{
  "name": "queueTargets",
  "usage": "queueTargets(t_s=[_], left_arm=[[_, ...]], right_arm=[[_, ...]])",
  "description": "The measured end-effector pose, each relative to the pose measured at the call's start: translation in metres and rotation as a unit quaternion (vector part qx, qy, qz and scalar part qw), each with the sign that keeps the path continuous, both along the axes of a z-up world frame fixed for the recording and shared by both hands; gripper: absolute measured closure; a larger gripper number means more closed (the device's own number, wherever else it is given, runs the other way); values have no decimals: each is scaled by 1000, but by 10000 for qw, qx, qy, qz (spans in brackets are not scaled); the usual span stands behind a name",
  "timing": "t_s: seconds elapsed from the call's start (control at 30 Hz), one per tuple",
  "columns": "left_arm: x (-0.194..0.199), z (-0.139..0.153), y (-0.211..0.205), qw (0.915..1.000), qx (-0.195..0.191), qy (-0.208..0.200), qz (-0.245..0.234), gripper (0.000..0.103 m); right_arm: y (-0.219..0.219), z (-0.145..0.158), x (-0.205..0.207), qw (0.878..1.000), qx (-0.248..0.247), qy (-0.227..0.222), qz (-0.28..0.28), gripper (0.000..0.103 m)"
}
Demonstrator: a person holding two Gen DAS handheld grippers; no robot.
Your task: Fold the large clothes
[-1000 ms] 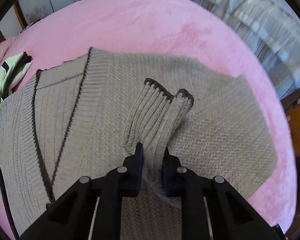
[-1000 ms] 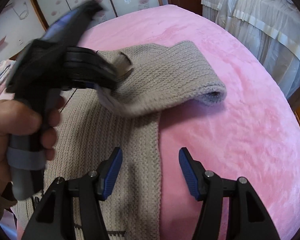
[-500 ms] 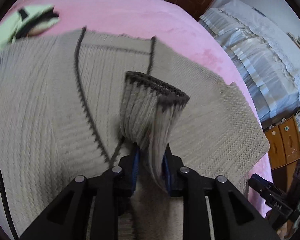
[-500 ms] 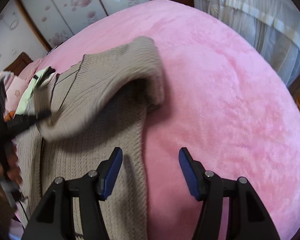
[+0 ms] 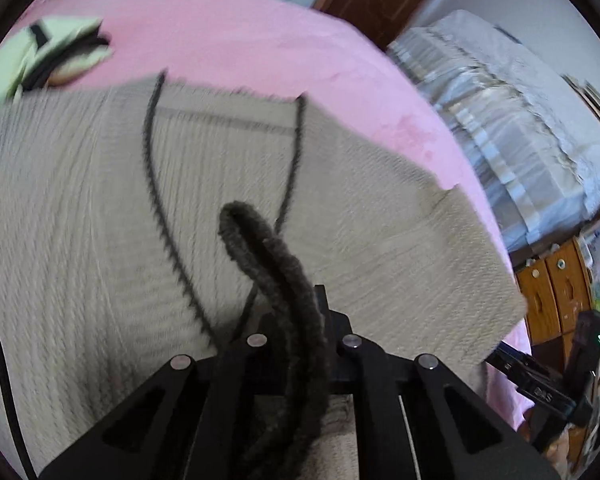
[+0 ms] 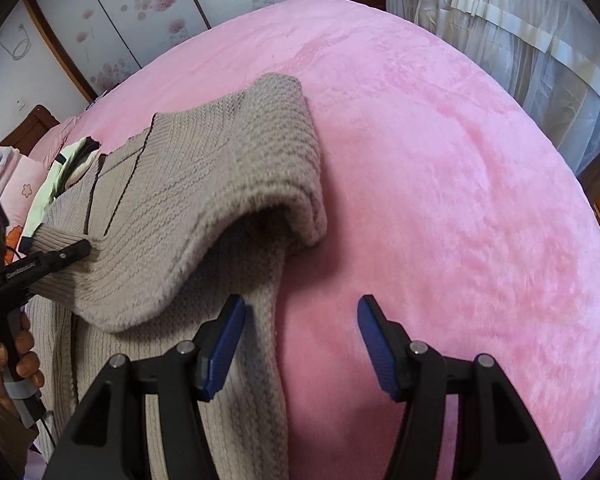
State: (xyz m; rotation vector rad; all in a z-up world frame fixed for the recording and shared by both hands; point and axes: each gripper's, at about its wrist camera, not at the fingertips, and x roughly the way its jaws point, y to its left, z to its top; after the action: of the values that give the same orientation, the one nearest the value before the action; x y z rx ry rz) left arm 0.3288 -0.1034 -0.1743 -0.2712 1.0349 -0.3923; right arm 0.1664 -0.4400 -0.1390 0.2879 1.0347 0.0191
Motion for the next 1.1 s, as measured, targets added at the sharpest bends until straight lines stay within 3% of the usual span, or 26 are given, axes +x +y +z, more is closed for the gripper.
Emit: queueTargets(t_s=[0.27, 0.37, 0.43, 0.53, 0.67, 0.73, 0.93, 1.0, 1.1], left_arm=[[24, 83, -12, 9948, 39, -992, -218, 98], [35, 103, -4, 9916, 209, -1273, -113, 98], [44, 115, 2, 9889, 278, -1461, -33, 98], [56, 125, 15, 9848, 371, -1696, 100, 98], [72, 103, 30, 9861, 525, -1544, 305, 98], [78, 79, 36, 9880, 627, -1338, 454, 98], [94, -7, 50, 9930, 848, -190, 805, 93], [90, -17, 57, 9938, 670, -19, 885, 85], [85, -17, 76, 9951, 107, 138, 974, 53]], right_arm=[[-2, -1, 46, 9994, 136, -11, -303, 44], [5, -4, 63, 9993, -173, -7, -344, 46], [14, -2, 67, 9986, -457, -73, -256, 86], [23, 7, 64, 9955, -824, -301, -350, 87], [39, 7, 59, 9906, -1315, -325, -184, 87], [49, 1, 59, 9871, -1590, -187, -18, 81], [50, 0, 52, 9843, -1754, -62, 164, 68], [47, 4, 50, 9865, -1621, -23, 237, 66], [42, 18, 38, 9909, -1256, 47, 482, 61]])
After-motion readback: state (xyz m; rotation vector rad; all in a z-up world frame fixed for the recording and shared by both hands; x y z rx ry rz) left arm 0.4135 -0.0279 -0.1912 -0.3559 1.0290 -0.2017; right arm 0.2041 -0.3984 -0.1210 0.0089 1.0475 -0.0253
